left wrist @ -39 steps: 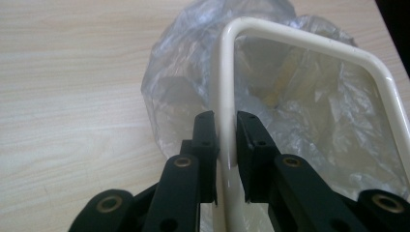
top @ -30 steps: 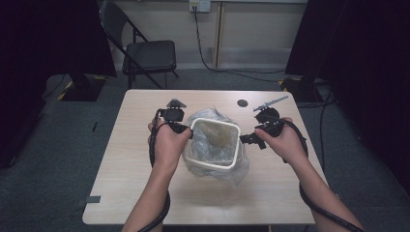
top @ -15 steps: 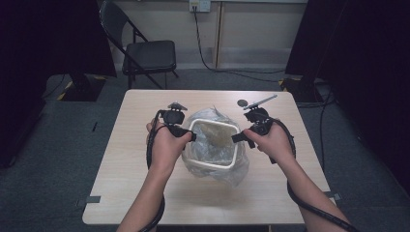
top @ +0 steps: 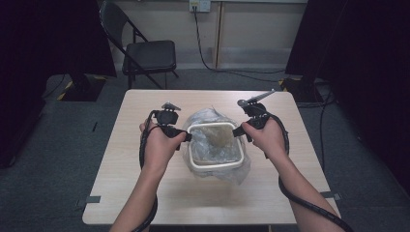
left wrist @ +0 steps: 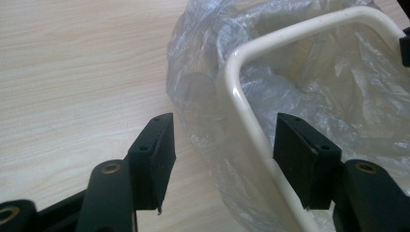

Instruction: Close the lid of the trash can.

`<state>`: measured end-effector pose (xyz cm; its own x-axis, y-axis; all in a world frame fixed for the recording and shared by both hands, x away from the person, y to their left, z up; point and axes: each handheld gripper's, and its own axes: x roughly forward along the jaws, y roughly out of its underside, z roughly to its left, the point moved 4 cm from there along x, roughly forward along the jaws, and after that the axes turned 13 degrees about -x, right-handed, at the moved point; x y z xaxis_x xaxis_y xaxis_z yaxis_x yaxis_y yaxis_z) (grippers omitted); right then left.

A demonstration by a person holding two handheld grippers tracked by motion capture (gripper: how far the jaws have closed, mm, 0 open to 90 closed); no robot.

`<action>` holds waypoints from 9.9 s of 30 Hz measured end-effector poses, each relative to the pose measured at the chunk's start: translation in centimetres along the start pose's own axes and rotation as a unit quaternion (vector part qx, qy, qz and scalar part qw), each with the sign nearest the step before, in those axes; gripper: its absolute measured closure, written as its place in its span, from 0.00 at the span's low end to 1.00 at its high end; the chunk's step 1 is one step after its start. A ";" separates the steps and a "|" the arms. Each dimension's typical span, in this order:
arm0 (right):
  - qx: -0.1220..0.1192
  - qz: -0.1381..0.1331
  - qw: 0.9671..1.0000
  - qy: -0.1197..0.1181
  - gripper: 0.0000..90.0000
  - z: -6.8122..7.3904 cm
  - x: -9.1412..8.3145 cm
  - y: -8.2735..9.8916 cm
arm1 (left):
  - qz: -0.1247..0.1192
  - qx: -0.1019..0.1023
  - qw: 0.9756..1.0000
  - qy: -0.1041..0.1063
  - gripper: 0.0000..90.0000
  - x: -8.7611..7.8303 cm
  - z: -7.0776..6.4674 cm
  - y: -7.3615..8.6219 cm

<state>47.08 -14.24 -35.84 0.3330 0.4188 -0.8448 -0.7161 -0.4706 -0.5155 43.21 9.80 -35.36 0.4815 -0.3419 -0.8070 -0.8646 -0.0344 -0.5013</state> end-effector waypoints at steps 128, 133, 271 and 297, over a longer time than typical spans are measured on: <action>0.006 -0.047 0.999 0.007 0.77 -0.4 -1.0 1.6 | 0.031 -0.030 0.999 0.018 0.61 1.9 -0.8 -1.5; 0.014 -0.048 0.999 -0.008 0.83 -0.6 -0.5 1.9 | 0.036 -0.031 0.999 0.026 0.72 2.5 -1.0 -1.3; -0.090 -0.083 0.992 0.032 0.18 -3.1 -1.4 5.6 | -0.004 0.027 0.998 0.049 0.18 0.4 6.4 2.3; -0.078 -0.066 0.994 0.037 0.18 -4.9 -0.2 8.0 | 0.011 0.010 0.999 0.047 0.18 2.2 7.7 3.8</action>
<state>44.29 -21.91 -40.56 0.4668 0.4289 -0.7734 -0.5615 -0.5320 -0.6338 42.11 16.19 -41.41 0.4467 -0.4283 -0.7855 -0.8711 -0.0080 -0.4911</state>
